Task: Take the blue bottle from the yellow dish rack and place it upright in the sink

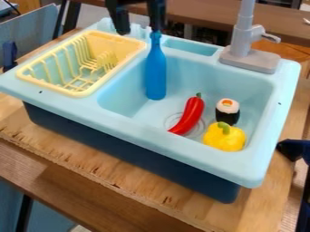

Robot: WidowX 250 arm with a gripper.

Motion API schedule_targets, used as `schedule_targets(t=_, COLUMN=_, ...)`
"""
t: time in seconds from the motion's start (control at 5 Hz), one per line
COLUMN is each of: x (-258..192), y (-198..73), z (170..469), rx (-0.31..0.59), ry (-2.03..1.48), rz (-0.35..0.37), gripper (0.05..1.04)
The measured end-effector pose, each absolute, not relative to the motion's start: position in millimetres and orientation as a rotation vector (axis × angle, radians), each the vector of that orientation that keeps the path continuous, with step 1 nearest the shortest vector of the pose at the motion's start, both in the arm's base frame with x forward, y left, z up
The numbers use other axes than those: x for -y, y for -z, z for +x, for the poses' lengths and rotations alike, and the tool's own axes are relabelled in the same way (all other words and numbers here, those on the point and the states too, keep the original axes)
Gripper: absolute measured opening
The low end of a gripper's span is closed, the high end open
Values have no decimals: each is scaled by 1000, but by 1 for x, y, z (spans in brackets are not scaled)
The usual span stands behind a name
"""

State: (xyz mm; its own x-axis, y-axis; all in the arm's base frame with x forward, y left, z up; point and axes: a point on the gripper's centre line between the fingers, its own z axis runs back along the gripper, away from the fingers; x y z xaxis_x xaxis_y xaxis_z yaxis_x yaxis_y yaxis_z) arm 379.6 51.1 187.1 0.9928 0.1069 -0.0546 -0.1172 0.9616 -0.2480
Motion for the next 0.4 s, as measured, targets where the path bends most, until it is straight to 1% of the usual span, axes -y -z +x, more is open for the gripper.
schedule_targets(t=0.2, x=-51, y=-204, z=370, rx=5, ry=-110, rz=-237, gripper=1001)
schedule_targets(t=0.4, x=-49, y=-223, z=347, rx=59, ry=-67, rz=-78, gripper=1000)
